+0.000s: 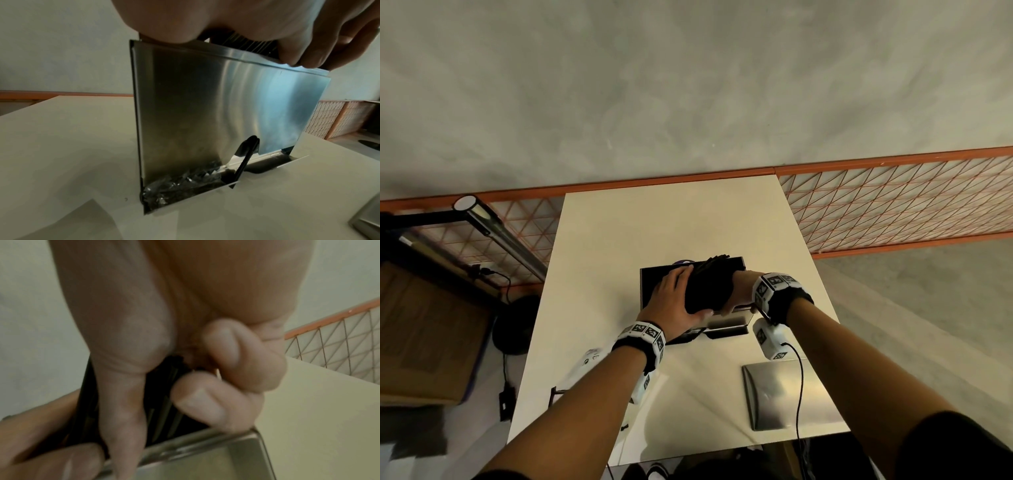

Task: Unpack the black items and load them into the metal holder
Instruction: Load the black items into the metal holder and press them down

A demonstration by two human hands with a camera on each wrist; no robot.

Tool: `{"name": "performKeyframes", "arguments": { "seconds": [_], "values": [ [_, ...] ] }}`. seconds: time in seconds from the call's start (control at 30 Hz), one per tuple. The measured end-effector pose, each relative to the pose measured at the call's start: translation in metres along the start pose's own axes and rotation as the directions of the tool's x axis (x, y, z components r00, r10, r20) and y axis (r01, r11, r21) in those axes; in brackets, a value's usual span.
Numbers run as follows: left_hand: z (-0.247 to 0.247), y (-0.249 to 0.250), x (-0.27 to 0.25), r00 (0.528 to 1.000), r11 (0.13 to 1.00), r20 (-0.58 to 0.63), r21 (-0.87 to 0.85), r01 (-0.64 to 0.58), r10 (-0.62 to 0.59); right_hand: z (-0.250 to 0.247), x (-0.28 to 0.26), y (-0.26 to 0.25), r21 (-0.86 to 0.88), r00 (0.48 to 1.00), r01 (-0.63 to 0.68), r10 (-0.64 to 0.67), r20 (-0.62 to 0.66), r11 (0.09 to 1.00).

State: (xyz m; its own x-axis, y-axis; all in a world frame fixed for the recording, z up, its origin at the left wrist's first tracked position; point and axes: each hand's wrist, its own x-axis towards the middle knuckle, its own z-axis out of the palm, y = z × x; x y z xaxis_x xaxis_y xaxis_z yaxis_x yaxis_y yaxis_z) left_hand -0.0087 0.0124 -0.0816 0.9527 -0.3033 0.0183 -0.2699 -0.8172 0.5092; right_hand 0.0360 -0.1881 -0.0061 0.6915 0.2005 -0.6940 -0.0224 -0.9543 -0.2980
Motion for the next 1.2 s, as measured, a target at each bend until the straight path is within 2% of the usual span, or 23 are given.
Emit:
{"name": "performKeyframes", "arguments": {
  "seconds": [0.13, 0.43, 0.7, 0.83, 0.93, 1.1, 1.2],
  "values": [
    [-0.002, 0.001, 0.000, 1.000, 0.999, -0.005, -0.029, 0.021, -0.021, -0.005, 0.002, -0.008, 0.147, 0.999, 0.033, -0.038, 0.036, 0.989],
    [-0.002, 0.002, 0.001, 0.999, 0.996, -0.005, -0.065, 0.054, -0.054, 0.004, -0.005, -0.008, 0.405, 0.999, 0.032, -0.025, -0.023, 0.914],
    [-0.003, 0.005, 0.002, 0.990, 0.978, -0.040, -0.165, 0.127, -0.135, 0.020, -0.015, -0.011, 0.672, 0.991, 0.122, -0.056, -0.120, 0.731],
    [-0.004, 0.006, 0.002, 0.988, 0.973, -0.049, -0.184, 0.138, -0.150, 0.041, 0.013, 0.000, 0.677, 0.972, 0.165, -0.001, -0.236, 0.717],
    [-0.005, 0.007, 0.002, 0.987, 0.970, -0.044, -0.196, 0.142, -0.153, 0.044, 0.010, -0.002, 0.690, 0.958, 0.198, 0.012, -0.287, 0.696],
    [-0.008, 0.020, 0.006, 0.989, 0.973, -0.048, -0.194, 0.129, -0.141, 0.044, -0.001, 0.003, 0.763, 0.944, 0.254, 0.021, -0.330, 0.594],
    [-0.009, 0.032, 0.013, 0.994, 0.982, -0.035, -0.157, 0.101, -0.108, 0.038, -0.015, 0.008, 0.818, 0.946, 0.236, 0.066, -0.316, 0.525]
  ]
}}
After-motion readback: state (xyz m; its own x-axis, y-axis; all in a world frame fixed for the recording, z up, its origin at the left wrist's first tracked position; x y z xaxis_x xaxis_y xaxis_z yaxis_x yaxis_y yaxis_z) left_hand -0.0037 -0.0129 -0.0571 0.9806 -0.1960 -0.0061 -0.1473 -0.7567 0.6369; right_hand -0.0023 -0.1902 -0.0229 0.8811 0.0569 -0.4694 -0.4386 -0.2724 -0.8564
